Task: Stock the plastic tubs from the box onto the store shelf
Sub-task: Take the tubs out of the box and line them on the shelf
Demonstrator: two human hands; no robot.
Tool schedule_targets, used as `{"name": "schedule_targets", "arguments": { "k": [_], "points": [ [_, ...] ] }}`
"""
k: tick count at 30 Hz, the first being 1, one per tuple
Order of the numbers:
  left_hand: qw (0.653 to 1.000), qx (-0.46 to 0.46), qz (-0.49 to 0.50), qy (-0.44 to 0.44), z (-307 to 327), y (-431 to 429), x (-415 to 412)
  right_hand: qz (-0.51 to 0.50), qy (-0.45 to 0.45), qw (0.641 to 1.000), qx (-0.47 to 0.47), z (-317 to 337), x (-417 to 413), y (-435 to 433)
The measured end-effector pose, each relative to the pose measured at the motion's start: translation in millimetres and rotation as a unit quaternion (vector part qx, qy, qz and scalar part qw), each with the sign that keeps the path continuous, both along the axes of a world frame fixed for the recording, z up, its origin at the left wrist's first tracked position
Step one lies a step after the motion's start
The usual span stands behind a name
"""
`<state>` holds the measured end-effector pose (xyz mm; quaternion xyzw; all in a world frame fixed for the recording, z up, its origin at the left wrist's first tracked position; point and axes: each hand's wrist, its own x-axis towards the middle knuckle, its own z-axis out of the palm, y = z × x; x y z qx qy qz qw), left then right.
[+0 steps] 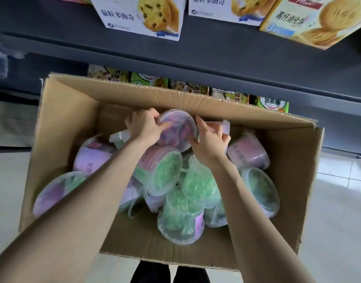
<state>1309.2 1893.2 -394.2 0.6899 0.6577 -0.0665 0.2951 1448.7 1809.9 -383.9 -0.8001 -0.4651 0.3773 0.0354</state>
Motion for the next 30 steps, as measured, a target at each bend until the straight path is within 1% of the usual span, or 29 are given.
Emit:
{"name": "schedule_targets", "arguments": {
  "k": [2,3,4,5,7,9,10,11,14,16,17,19,21,22,25,27,30],
  "points": [
    [0.994,0.03,0.022,-0.106,17,-6,-1,-0.028,0.032,0.999,0.012,4,2,-4],
    [0.987,0.047,0.029,-0.149,27,-10,-1,-0.049,0.064,0.996,0.027,10,3,-4],
    [0.981,0.063,0.04,-0.18,39,-14,-1,-0.081,0.119,0.988,0.053,18,3,-5],
    [0.975,0.079,0.055,-0.201,53,-18,-1,-0.121,0.192,0.97,0.089,28,3,-6],
    [0.963,0.103,0.093,-0.232,81,-27,-6,-0.203,0.333,0.908,0.153,53,2,-14],
    [0.942,0.099,0.164,-0.275,108,-40,-12,-0.252,0.451,0.841,0.163,76,0,-23],
    [0.93,0.085,0.199,-0.296,120,-48,-16,-0.261,0.478,0.824,0.155,86,-3,-28],
    [0.922,0.063,0.222,-0.312,131,-57,-20,-0.265,0.483,0.822,0.144,96,-7,-34],
    [0.893,-0.049,0.227,-0.386,156,-91,-36,-0.293,0.441,0.845,0.078,120,-21,-49],
    [0.873,-0.118,0.208,-0.426,169,-113,-50,-0.297,0.46,0.836,0.026,128,-31,-61],
    [0.869,-0.13,0.202,-0.433,172,-123,-56,-0.296,0.475,0.829,0.008,132,-37,-67],
    [0.872,-0.136,0.22,-0.415,173,-137,-66,-0.28,0.489,0.826,-0.023,138,-49,-79],
    [0.883,-0.156,0.251,-0.365,171,-145,-75,-0.283,0.482,0.828,-0.039,135,-63,-94],
    [0.885,-0.167,0.263,-0.347,170,-147,-79,-0.284,0.489,0.824,-0.037,133,-71,-102],
    [0.876,-0.192,0.3,-0.325,162,-152,-89,-0.323,0.535,0.781,-0.014,133,-97,-115],
    [0.884,-0.182,0.286,-0.321,157,-152,-96,-0.346,0.539,0.767,-0.011,130,-113,-115],
    [0.897,-0.186,0.231,-0.326,147,-148,-119,-0.36,0.509,0.782,0.009,124,-136,-111]
  ]
}}
